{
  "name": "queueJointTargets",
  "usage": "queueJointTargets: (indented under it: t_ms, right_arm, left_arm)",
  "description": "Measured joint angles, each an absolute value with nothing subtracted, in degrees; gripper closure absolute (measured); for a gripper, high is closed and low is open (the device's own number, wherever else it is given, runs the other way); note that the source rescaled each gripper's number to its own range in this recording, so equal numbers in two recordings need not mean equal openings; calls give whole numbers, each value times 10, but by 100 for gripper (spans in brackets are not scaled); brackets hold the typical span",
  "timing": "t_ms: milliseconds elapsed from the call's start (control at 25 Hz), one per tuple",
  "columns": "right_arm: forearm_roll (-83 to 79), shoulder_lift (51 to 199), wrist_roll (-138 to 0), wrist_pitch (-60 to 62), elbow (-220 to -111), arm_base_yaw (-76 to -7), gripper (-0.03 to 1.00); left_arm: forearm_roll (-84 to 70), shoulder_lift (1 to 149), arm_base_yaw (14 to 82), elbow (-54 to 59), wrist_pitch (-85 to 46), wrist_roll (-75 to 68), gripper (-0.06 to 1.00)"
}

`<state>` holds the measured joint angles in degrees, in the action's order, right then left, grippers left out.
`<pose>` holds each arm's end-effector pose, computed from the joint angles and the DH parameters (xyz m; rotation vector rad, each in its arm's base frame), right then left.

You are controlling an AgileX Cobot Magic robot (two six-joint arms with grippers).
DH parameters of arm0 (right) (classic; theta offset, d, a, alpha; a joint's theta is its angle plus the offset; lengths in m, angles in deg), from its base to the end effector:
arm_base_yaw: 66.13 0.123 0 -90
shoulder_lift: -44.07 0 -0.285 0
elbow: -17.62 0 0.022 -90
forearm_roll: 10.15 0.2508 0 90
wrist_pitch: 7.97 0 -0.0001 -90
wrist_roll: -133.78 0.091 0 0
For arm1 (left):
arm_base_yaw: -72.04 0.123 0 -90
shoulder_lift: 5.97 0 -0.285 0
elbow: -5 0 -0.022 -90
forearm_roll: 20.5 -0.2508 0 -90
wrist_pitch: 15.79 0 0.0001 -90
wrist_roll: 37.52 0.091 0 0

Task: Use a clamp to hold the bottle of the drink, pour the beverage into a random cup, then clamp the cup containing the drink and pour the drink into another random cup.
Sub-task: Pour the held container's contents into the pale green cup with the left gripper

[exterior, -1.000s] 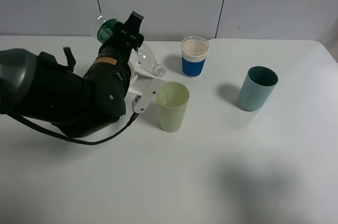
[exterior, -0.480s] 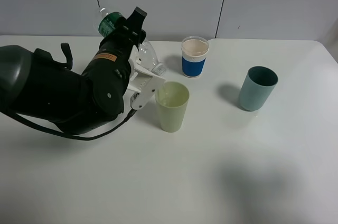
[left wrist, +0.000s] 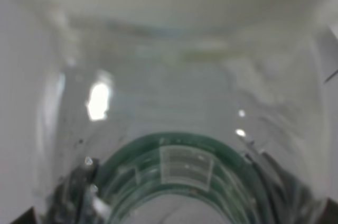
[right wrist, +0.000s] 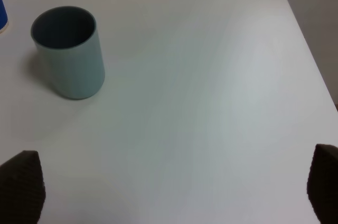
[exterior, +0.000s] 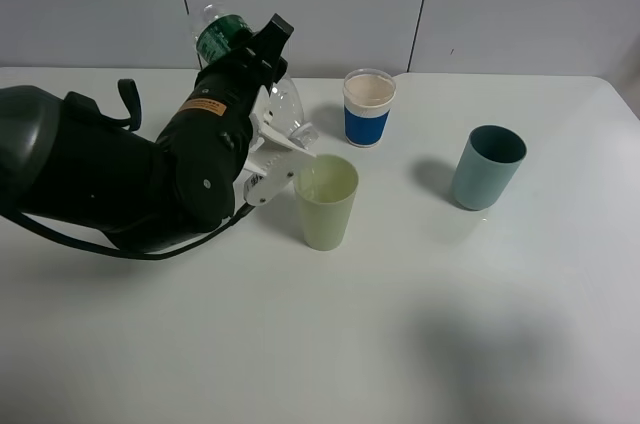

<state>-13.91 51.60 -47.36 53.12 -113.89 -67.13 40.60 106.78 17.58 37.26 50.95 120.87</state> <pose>-0.0061 -0.0051 0.2773 0.0010 2.0437 -0.1019 0.2489 -0.2226 0.1866 1.7491 0.8360 1.6223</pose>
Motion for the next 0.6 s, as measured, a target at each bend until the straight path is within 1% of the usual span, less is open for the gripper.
queueJointTargets:
  t_ms: [600]
  right_arm:
    - [-139, 516, -474, 531, -1139, -671, -3]
  left_arm:
    - [316, 1067, 176, 373, 509, 1210, 86]
